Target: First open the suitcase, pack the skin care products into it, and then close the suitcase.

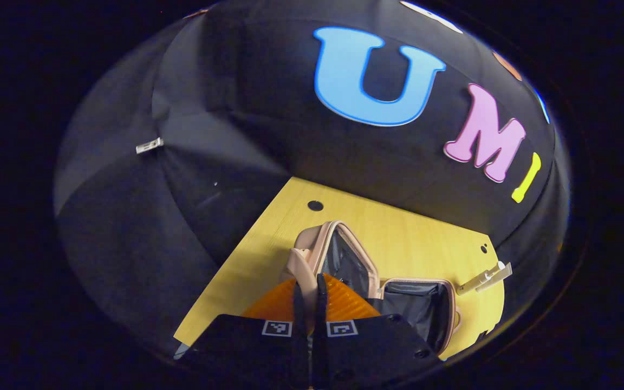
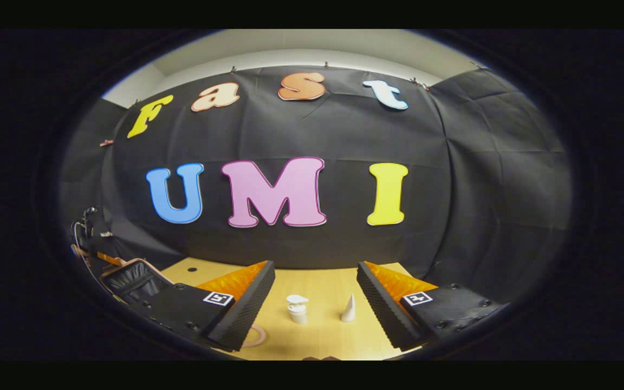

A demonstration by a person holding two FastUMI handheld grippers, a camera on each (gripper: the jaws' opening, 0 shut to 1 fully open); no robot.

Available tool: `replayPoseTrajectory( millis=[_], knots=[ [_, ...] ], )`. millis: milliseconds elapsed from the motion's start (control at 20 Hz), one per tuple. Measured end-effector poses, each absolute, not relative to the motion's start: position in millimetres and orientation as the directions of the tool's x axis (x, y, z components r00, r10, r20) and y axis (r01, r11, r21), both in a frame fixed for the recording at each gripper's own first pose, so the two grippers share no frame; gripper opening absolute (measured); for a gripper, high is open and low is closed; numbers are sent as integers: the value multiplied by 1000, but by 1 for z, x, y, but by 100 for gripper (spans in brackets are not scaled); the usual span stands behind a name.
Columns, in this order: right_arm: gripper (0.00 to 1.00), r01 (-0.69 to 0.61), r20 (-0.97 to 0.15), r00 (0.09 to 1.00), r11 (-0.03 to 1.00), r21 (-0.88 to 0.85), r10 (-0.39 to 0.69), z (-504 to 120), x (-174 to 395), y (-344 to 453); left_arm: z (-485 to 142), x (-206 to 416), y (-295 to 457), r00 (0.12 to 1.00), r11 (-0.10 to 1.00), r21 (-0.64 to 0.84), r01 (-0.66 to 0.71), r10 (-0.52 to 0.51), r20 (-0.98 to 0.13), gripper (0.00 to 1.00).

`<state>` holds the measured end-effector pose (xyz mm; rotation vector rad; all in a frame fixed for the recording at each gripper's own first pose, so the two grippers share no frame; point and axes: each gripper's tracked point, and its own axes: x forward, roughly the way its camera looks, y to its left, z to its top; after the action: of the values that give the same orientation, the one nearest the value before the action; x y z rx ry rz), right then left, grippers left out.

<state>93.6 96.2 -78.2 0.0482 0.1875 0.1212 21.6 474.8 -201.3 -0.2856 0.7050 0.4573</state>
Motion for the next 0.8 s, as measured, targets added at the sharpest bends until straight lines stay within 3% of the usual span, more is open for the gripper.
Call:
replayPoseTrajectory(
  millis=[200,300,600,700,750,800],
  knots=[
    [98,-129,-250,958,990,51,138,-96,78,129,-278,-11,545,556,827,-26,-562,354,-752,8],
    [97,-141,-272,951,989,52,149,-101,72,145,-310,-24,551,506,826,-28,-563,318,-801,8],
    [95,-128,-299,945,991,29,131,-115,63,154,-334,-23,566,530,842,-11,-540,330,-782,12],
    [95,-106,-323,940,994,36,112,-126,61,147,-312,-22,562,550,846,28,-533,372,-748,24],
    [95,-96,-337,936,994,44,105,-132,60,143,-292,-17,549,589,858,32,-512,378,-714,41],
    [95,-86,-339,936,995,43,96,-135,61,139,-269,-4,531,647,876,39,-480,383,-659,69]
  ],
)
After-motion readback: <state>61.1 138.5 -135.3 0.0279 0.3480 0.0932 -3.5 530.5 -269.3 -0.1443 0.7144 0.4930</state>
